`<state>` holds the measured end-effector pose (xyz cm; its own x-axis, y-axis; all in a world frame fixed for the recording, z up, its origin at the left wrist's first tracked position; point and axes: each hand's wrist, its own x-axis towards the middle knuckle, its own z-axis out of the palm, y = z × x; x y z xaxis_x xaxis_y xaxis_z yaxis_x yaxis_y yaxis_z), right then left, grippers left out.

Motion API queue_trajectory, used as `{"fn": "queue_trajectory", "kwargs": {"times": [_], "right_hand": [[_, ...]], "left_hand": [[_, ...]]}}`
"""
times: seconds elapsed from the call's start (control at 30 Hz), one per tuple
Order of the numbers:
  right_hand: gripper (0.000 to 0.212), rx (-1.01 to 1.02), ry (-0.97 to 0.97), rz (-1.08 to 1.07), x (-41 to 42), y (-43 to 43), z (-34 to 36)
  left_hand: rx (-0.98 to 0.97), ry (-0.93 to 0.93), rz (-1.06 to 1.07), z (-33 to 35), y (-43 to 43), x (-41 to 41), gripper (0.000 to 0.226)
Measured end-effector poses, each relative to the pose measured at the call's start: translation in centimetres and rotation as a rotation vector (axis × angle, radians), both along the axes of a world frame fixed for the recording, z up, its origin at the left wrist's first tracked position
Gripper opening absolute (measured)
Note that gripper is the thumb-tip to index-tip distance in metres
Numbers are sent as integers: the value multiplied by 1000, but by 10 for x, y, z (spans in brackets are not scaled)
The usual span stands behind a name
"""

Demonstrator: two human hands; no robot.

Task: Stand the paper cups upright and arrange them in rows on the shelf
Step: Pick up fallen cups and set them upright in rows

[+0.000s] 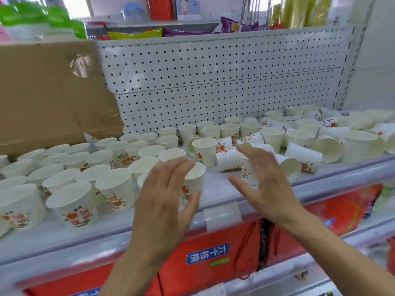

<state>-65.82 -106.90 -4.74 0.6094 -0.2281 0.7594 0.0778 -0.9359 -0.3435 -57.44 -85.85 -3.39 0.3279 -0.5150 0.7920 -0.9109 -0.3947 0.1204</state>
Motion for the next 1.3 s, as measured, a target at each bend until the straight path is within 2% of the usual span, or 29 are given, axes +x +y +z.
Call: {"fn": "queue_trajectory", "kwargs": {"times": [0.13,0.27,0.4,0.67,0.73,0.93,1.07,1.2,1.3], "right_hand": [[63,-1,-5,-234,-24,-53,-6],[78,43,218,-300,-31,-85,-7],[86,96,366,-235,-28,-96,-8],[63,47,266,-104,-26,-129,19],[58,22,302,-33,-28,-143,35],[56,-279,553,94,-24,-157,59],[54,-366,599,203,-13,-168,67],[71,-424,726,283,-11,-172,81],[81,-286,777,343,-5,-175,104]], "left_hand": [[-6,96,-124,-5,-58,-23,57],[-34,310,-110,-12,-119,-29,74],[-60,364,1,-16,-166,-24,84],[-166,337,201,-22,-201,-27,67],[-183,334,265,-22,-194,-31,66],[-37,294,500,-14,-169,-34,67],[133,294,589,4,-169,-43,67],[198,313,511,26,-165,-49,68],[127,401,365,58,-157,-35,57]]}}
